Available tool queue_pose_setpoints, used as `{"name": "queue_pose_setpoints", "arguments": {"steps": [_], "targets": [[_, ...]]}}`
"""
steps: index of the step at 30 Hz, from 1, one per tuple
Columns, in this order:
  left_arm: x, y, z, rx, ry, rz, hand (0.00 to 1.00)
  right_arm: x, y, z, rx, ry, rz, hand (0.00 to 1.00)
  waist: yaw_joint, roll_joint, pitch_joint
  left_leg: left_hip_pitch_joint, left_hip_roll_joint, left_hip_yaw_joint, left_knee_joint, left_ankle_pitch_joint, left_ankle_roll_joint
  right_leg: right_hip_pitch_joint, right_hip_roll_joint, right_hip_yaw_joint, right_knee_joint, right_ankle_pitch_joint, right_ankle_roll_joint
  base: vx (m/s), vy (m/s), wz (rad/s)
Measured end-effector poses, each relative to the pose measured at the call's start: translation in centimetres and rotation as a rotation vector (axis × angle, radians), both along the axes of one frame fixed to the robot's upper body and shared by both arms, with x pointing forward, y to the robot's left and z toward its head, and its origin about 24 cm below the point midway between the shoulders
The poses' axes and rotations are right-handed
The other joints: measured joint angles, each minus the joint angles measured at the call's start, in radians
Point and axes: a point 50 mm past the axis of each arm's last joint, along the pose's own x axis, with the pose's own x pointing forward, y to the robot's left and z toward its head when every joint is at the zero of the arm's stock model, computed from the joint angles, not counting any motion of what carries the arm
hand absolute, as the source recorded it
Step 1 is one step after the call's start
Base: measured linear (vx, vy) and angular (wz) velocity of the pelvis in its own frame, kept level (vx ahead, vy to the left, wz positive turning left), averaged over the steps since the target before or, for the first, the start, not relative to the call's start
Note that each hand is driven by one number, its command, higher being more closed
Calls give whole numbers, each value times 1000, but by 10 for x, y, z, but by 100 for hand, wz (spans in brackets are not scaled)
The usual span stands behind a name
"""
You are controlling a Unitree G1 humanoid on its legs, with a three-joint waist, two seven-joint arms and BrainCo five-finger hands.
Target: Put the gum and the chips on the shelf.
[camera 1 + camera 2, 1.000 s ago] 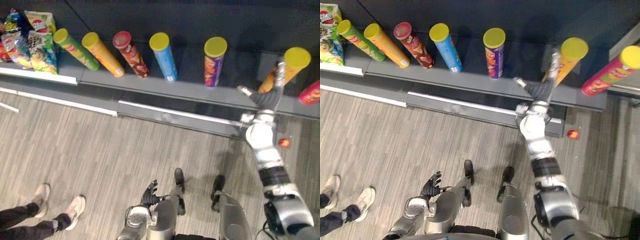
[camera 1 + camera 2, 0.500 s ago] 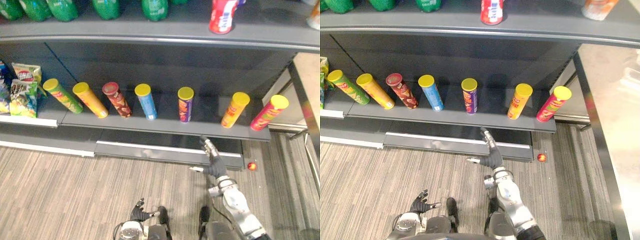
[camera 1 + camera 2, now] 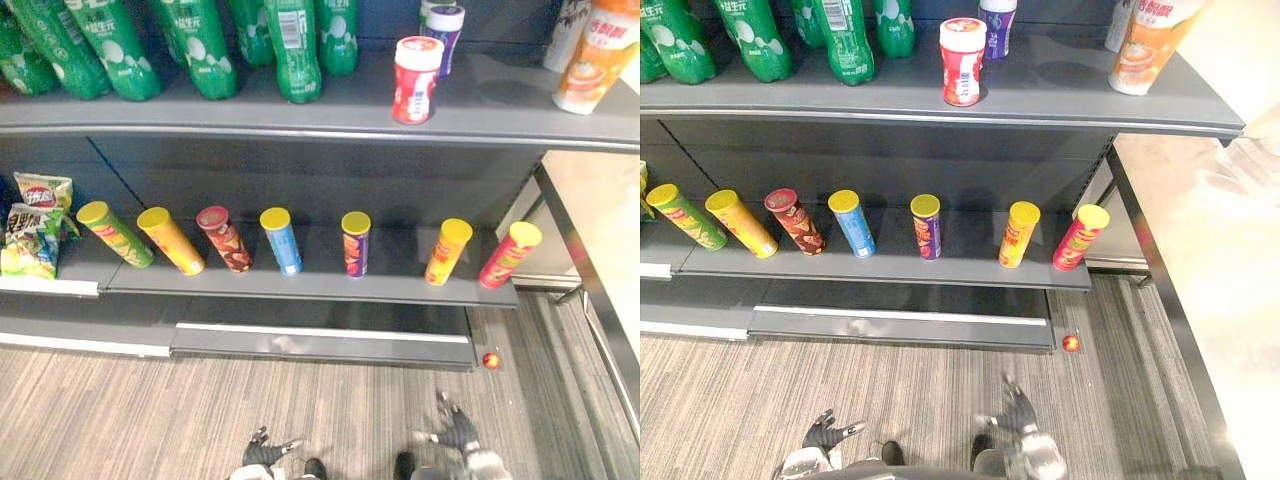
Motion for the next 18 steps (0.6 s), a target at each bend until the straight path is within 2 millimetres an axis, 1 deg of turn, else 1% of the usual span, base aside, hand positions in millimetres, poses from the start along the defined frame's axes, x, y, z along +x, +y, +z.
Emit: {"name": "queue_pose_setpoints", "arguments": {"steps": [3,5,7,9,11,12,15,18], "targets": [[-8,0,-4,-29,31,68,0,-6,-12,-12,18,100,-112,0,-4,-4,-11,26,-3,4,-4,0,0,29,-2,-1,-5,0,0,-11,0,2],[-14,0,-6,-61,50,130,0,-18,-22,-24,78,215,-254,0,-4,-7,-22,44,-4,2,-7,-1,1,52,-3,-10,-12,0,0,-58,2,11],[-17,0,-8,-73,62,160,0,-28,-26,-29,108,280,-327,0,-6,-6,-23,53,-4,-4,-7,-3,6,64,-3,-19,-13,0,0,-74,3,14],[-19,0,-9,-89,70,197,0,-44,-31,-33,104,350,-366,0,-7,-3,-25,59,-5,-10,-7,-3,7,71,-3,-21,-13,0,0,-79,4,9],[-21,-2,-10,-93,79,204,0,-56,-35,-36,86,409,-389,0,-7,-1,-26,58,-6,-10,-8,0,11,69,-3,-21,-15,-2,3,-67,0,-2],[-22,-3,-10,-94,87,208,0,-65,-35,-38,79,445,-430,0,-12,1,-28,55,-6,-11,-8,-1,11,65,-3,-21,-15,-5,7,-64,1,-3],[-24,-4,-11,-93,97,216,0,-74,-37,-39,53,474,-466,0,-16,7,-31,40,-7,-15,-8,-4,10,57,-4,-21,-16,-5,7,-37,3,0],[-24,-4,-11,-92,100,221,0,-78,-37,-40,59,483,-493,0,-15,7,-34,40,-8,-19,-8,-5,11,59,-4,-24,-17,-3,11,17,6,3]]}}
